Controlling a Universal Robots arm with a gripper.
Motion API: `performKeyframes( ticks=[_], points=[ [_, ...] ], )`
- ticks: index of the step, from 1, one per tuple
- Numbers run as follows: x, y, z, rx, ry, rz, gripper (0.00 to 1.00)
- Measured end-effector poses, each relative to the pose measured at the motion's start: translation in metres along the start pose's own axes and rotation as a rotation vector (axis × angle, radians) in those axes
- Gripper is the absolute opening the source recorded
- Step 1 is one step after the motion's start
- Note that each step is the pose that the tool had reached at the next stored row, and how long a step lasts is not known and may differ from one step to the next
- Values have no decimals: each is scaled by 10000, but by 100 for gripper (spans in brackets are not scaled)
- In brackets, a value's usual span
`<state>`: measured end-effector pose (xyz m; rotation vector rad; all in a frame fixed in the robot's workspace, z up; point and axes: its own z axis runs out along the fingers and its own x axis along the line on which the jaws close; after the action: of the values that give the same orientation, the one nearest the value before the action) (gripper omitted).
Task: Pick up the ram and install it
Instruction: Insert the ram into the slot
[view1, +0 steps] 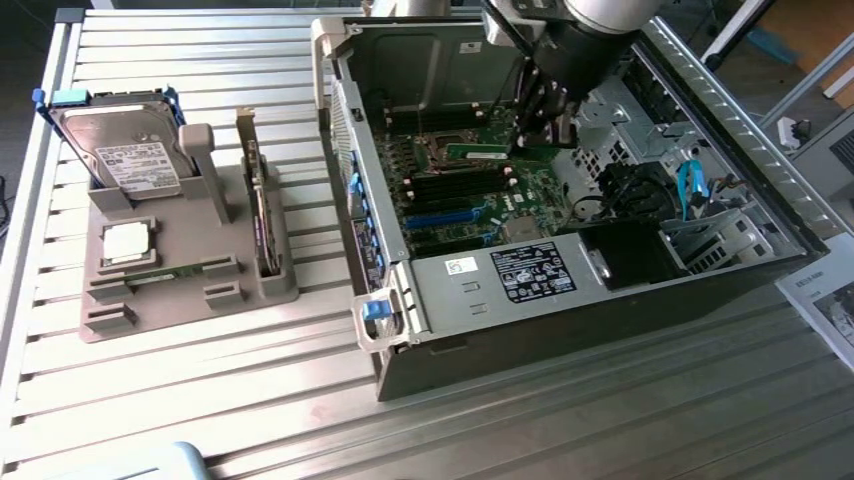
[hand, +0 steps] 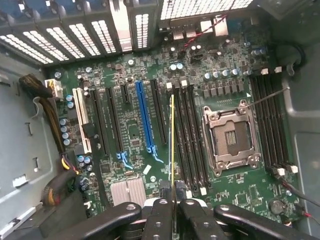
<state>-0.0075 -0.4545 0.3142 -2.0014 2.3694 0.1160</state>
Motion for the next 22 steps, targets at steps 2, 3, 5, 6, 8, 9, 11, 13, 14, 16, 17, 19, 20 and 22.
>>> performKeyframes(
  ticks=[2, 3, 5, 6, 8, 9, 11, 13, 14, 16, 17, 19, 20, 22],
  points=[
    [3, -2, 48, -46, 20, -588, 12],
    [5, -2, 73, -75, 33, -962, 12],
    [8, -4, 122, -130, 55, -1688, 12],
    [-1, -3, 137, -132, 61, -1720, 12],
    [-23, -3, 170, -133, 61, -1721, 12],
    [-40, -1, 192, -133, 61, -1720, 12],
    [-91, 5, 234, -133, 60, -1720, 12],
    [-140, 13, 277, -133, 62, -1719, 12],
    [-166, 16, 305, -132, 63, -1719, 12],
    [-214, 82, 373, -132, 68, -1719, 12],
    [-222, 110, 393, -132, 68, -1719, 12],
    [-228, 119, 451, -132, 72, -1720, 12],
    [-227, 120, 471, -132, 74, -1720, 12],
    [-225, 123, 513, -131, 82, -1718, 12]
  ],
)
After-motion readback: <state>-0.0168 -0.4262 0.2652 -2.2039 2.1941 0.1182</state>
